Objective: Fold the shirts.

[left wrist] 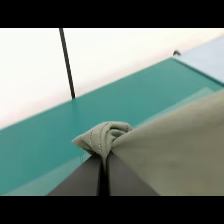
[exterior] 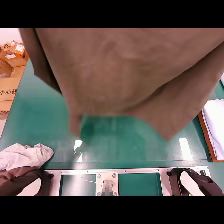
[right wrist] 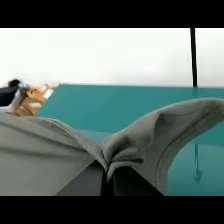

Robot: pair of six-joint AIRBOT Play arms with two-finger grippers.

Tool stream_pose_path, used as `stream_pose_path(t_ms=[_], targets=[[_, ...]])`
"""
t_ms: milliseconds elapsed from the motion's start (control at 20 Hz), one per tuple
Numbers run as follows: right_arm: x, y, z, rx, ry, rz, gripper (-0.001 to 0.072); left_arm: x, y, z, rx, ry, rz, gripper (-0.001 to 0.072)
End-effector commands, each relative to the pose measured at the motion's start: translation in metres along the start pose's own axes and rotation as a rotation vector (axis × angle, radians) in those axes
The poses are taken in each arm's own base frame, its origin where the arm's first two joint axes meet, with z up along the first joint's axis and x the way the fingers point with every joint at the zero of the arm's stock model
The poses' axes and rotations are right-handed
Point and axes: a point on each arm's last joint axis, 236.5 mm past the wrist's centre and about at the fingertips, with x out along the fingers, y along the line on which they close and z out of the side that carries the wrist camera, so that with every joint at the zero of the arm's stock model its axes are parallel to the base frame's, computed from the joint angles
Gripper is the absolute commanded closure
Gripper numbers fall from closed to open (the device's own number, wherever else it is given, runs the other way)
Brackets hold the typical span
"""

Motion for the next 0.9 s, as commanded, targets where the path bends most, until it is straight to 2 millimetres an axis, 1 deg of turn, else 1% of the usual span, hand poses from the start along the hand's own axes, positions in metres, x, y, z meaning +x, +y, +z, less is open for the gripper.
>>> stream_pose_path(t_ms=[0, 50, 150, 250, 300, 350, 400, 450, 500, 550, 600, 650, 700, 750, 850], targets=[[0.051, -0.06, -0.045, 0.101, 0.137, -0.06, 0.0697, 0.061, 0.027, -0.063, -0.101, 0.177, -0.028, 0.0686], [0.073, -0.084, -0.069, 0.137, 0.186, -0.074, 0.0697, 0.085, 0.029, -0.09, -0.153, 0.242, -0.07, 0.0686], [0.112, -0.131, -0.12, 0.232, 0.272, -0.116, 0.0698, 0.134, 0.033, -0.15, -0.281, 0.375, -0.162, 0.0685], [0.144, -0.177, -0.184, 0.339, 0.363, -0.17, 0.0697, 0.178, 0.036, -0.209, -0.414, 0.468, -0.234, 0.0685], [0.158, -0.198, -0.219, 0.392, 0.408, -0.199, 0.0698, 0.198, 0.037, -0.238, -0.474, 0.509, -0.253, 0.0685], [0.169, -0.216, -0.249, 0.439, 0.447, -0.229, 0.0698, 0.218, 0.039, -0.27, -0.512, 0.558, -0.256, 0.0685], [0.178, -0.232, -0.279, 0.485, 0.486, -0.257, 0.0698, 0.234, 0.036, -0.297, -0.529, 0.597, -0.266, 0.0685], [0.186, -0.245, -0.304, 0.525, 0.522, -0.277, 0.0697, 0.25, 0.03, -0.321, -0.527, 0.627, -0.281, 0.0685], [0.192, -0.255, -0.322, 0.55, 0.55, -0.292, 0.0684, 0.263, 0.023, -0.338, -0.53, 0.643, -0.286, 0.0684], [0.197, -0.263, -0.335, 0.569, 0.563, -0.306, 0.0617, 0.273, 0.019, -0.35, -0.537, 0.65, -0.283, 0.0652], [0.2, -0.269, -0.343, 0.579, 0.574, -0.314, 0.0532, 0.28, 0.021, -0.357, -0.558, 0.65, -0.265, 0.0362], [0.201, -0.273, -0.343, 0.581, 0.577, -0.318, 0.0415, 0.281, 0.026, -0.357, -0.595, 0.649, -0.24, 0.0191], [0.196, -0.279, -0.339, 0.584, 0.575, -0.323, 0.0253, 0.277, 0.032, -0.354, -0.614, 0.651, -0.231, 0.0185], [0.19, -0.284, -0.331, 0.586, 0.579, -0.318, 0.0194, 0.266, 0.04, -0.351, -0.615, 0.67, -0.245, 0.0186], [0.165, -0.29, -0.318, 0.584, 0.632, -0.281, 0.02, 0.234, 0.057, -0.345, -0.624, 0.735, -0.285, 0.0187]])
